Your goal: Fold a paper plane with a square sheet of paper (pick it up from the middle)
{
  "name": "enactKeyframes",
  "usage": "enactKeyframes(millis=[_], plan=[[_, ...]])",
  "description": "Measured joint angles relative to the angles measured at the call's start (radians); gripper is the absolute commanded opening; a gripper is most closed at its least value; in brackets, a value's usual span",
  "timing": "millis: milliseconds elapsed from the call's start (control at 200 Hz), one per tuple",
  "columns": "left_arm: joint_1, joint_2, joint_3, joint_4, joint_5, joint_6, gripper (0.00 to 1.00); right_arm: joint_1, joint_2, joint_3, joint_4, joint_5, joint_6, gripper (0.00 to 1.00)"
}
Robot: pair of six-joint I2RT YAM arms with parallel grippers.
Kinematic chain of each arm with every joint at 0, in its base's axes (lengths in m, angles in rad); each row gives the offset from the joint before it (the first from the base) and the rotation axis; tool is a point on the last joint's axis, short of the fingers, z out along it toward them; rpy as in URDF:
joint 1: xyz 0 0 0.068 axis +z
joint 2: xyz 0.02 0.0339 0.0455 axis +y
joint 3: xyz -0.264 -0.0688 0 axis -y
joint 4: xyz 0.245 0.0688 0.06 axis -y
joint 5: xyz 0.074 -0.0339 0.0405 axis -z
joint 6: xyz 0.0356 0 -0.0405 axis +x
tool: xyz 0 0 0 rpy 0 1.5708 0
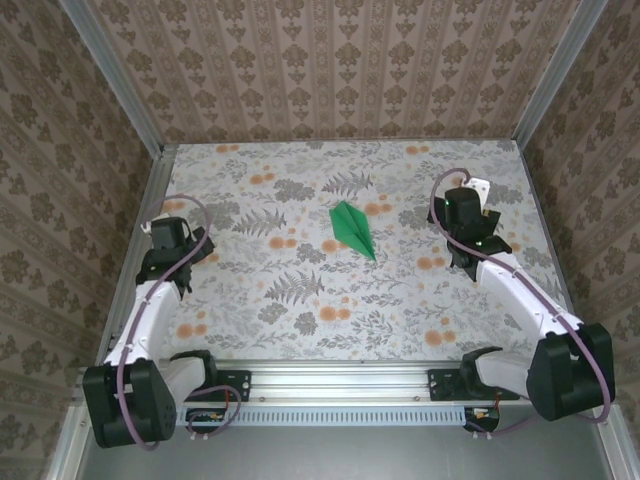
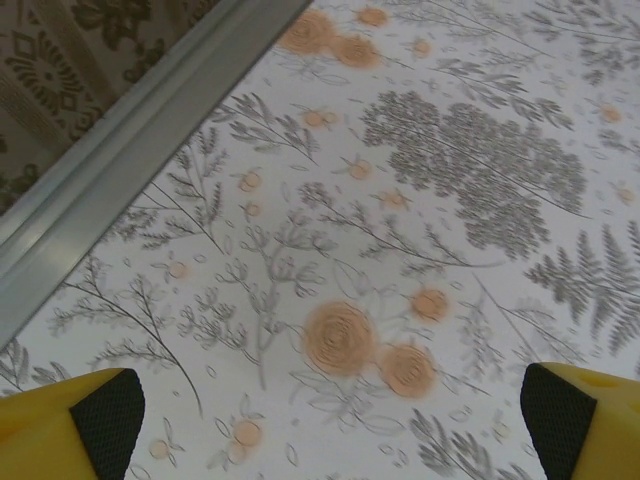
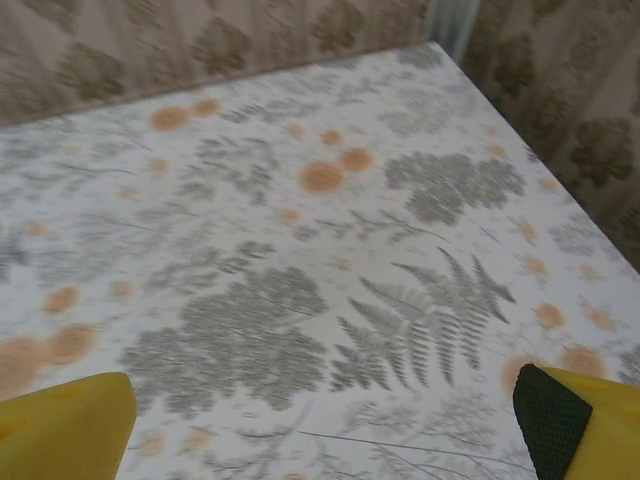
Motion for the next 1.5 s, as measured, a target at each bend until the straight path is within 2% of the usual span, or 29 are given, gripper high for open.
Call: enactKeyframes(millis=[160, 295, 550, 720, 1115, 1400, 1505], plan=[[0.011, 0.045, -0.110, 0.206, 0.000, 0.085, 1.00, -0.076, 0.043, -0.146, 0.162, 0.016, -0.029, 1.00], [0.011, 0.082, -0.200, 0.375, 0.053, 0.174, 1.00, -0.097, 0.097, -0.230, 0.331, -0.002, -0.077, 1.00], [0.006, 0.169, -0.245, 0.646, 0.191, 0.288, 1.00, -0.097, 0.203, -0.337, 0.694, -0.153, -0.192, 1.00], [-0.005, 0.236, -0.245, 0.785, 0.256, 0.330, 1.00, -0.109, 0.296, -0.348, 0.858, -0.254, -0.227, 1.00], [-0.005, 0.335, -0.245, 0.963, 0.328, 0.392, 1.00, -0.141, 0.336, -0.397, 1.020, -0.409, -0.254, 1.00], [-0.021, 0.467, -0.243, 1.015, 0.328, 0.405, 1.00, -0.141, 0.336, -0.397, 1.020, -0.417, -0.254, 1.00], [-0.051, 0.472, -0.226, 1.007, 0.288, 0.416, 1.00, -0.141, 0.336, -0.397, 1.020, -0.417, -0.254, 1.00]])
